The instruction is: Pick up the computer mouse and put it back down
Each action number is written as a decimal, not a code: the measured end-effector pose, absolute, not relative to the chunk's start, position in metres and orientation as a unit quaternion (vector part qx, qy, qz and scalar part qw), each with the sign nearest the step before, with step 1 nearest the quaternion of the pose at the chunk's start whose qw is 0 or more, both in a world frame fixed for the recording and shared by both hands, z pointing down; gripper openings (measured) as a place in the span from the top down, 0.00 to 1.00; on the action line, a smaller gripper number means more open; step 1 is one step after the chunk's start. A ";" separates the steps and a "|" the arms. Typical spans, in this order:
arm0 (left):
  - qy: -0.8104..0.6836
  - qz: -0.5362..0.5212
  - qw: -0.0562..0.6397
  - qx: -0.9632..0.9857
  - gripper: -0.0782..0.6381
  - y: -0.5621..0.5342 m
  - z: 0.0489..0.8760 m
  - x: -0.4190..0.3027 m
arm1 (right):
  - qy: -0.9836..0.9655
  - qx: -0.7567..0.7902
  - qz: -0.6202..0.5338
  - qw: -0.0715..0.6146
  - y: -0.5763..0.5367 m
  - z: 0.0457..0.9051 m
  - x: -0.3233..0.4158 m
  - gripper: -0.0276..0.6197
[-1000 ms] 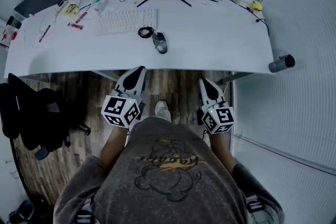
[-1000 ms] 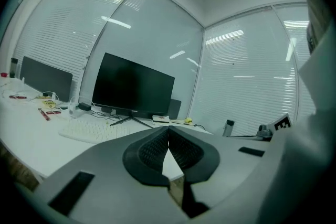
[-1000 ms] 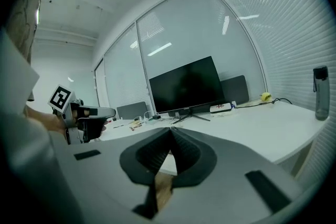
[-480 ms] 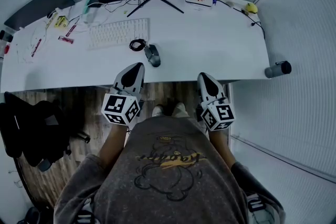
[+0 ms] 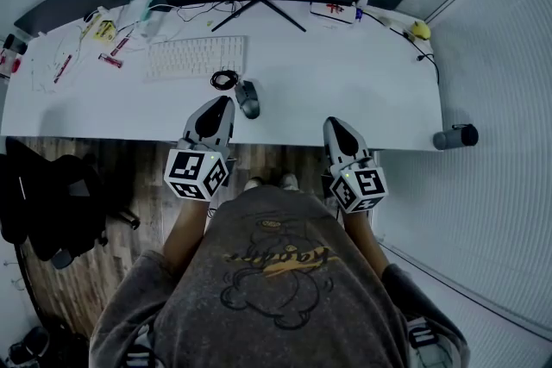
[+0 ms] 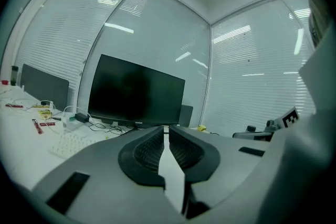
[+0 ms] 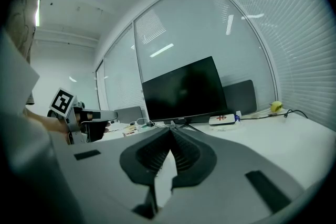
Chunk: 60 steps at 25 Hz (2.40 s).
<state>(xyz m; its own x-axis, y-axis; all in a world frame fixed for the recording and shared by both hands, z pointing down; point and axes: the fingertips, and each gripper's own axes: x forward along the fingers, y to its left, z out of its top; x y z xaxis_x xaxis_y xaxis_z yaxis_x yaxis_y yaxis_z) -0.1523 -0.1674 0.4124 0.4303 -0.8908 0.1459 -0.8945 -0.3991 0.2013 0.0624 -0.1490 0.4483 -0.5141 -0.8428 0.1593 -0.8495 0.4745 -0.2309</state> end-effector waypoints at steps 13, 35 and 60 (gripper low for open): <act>-0.539 0.024 0.132 0.832 0.60 -0.181 0.425 -0.144 | -0.864 0.481 0.146 0.009 -0.160 0.453 0.069 0.95; -0.561 0.180 0.234 0.773 0.40 -0.243 0.580 -0.131 | -0.856 0.489 0.164 0.023 -0.167 0.468 0.098 0.95; -0.608 0.264 0.303 0.685 0.38 -0.265 0.680 -0.132 | -0.845 0.501 0.180 0.056 -0.174 0.484 0.126 0.95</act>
<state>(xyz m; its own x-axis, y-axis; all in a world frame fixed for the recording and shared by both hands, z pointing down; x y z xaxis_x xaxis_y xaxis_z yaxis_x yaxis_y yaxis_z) -0.1323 -0.2653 0.6796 0.1214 -0.6730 0.7296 -0.9926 -0.0776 0.0936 0.1262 -0.1739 0.4836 -0.4916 -0.8266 0.2741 -0.8665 0.4332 -0.2480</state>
